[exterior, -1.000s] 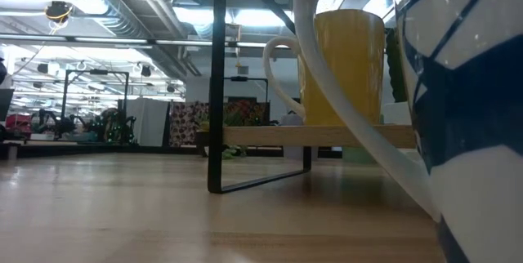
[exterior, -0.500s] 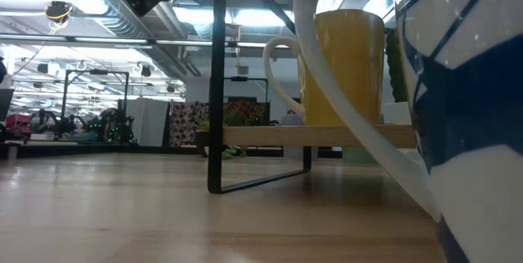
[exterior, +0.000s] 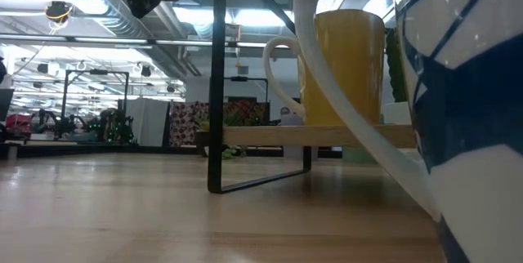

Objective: Place coffee mugs
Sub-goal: Put the white mug on the shelf

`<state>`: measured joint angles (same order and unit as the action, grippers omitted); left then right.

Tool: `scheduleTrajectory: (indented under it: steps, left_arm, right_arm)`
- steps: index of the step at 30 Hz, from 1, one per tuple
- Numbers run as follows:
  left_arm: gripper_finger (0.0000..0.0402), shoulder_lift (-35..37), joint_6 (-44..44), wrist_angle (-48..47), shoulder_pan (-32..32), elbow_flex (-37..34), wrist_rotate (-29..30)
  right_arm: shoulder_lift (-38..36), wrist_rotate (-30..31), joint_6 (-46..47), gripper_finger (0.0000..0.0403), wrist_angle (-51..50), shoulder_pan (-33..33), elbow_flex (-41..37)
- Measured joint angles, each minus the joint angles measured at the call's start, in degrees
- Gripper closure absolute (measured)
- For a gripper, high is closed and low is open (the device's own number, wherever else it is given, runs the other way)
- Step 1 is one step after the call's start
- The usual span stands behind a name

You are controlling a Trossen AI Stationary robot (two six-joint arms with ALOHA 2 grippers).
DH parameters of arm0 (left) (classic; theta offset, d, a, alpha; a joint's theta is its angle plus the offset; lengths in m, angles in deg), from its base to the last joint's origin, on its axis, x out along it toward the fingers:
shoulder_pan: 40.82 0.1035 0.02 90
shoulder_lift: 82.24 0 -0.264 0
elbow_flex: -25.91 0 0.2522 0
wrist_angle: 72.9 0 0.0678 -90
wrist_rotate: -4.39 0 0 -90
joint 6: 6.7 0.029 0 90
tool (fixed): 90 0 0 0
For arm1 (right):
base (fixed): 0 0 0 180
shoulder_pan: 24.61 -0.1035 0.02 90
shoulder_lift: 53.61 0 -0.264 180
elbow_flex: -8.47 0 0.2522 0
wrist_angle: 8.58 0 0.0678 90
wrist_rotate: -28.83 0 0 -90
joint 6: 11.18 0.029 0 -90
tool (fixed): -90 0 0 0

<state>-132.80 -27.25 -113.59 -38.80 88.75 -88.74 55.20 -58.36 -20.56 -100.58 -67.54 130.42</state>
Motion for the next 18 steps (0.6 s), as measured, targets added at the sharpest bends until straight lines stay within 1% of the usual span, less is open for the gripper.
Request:
scheduleTrajectory:
  steps: [5, 13, 18]
  left_arm:
    - [0.0266, 0.0, -0.8, 0.6, -0.2, 0.0, 0.5]
    - [0.0266, 0.0, -1.4, 0.6, -1.4, 0.0, 1.1]
    - [0.0266, 0.0, -1.5, 0.6, -1.8, 0.0, 1.2]
  right_arm:
    - [1.5, 0.5, -5.3, 0.0403, -0.4, 3.1, -0.1]
    - [4.0, -0.5, -12.7, 0.0403, 2.9, 6.0, -0.1]
    - [4.4, -0.5, -13.8, 0.0403, 4.1, 7.1, -0.1]
